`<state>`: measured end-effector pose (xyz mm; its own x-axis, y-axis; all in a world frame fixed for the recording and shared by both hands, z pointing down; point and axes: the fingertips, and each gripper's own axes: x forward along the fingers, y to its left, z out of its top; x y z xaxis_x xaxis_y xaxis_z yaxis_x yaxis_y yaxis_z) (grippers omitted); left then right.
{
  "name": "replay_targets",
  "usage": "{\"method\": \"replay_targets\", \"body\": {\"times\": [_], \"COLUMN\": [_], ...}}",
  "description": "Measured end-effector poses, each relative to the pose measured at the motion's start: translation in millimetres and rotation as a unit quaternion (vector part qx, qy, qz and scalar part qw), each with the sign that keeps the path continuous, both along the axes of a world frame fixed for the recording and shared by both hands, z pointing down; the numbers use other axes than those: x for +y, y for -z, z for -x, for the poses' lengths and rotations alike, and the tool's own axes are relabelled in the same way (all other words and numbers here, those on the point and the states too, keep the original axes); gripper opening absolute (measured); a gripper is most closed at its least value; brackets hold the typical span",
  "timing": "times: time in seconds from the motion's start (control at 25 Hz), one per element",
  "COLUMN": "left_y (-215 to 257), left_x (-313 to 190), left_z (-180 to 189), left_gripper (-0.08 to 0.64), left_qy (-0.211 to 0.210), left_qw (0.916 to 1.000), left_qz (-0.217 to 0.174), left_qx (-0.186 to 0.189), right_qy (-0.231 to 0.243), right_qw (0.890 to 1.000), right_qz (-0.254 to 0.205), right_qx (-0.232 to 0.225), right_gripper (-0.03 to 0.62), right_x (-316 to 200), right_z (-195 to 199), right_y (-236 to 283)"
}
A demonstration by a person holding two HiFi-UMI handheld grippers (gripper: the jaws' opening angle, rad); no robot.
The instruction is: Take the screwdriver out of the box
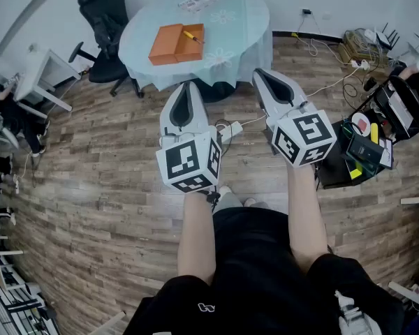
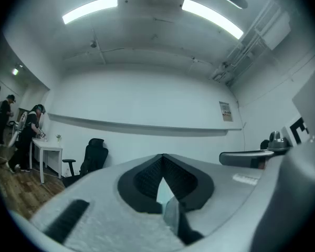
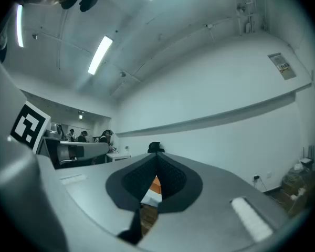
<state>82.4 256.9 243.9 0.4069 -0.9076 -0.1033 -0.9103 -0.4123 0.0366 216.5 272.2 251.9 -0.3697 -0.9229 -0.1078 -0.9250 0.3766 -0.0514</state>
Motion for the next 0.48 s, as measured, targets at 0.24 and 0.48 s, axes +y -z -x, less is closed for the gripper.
{"method": "replay_targets", "body": {"times": [0.24, 0.48], "left_y": [3, 10], "left_x": [2, -3], "left_z": [-5, 22], "left_gripper": [0.002, 0.002], "left_qy": [0.0, 0.023], "left_qw": [1.0, 0.9997], "left_qz": [-0.003, -0.01], "left_qx": [0.004, -0.001], "right_qy": [-0.002, -0.006], "right_qw": [1.0, 0.998], "right_qz": [-0.012, -0.017], "right_qx": [-0.022, -0.06], "right_gripper": [0.008, 0.009], "right_x": [0, -22], "right_z": [-10, -12], "right_y": [7, 17]}}
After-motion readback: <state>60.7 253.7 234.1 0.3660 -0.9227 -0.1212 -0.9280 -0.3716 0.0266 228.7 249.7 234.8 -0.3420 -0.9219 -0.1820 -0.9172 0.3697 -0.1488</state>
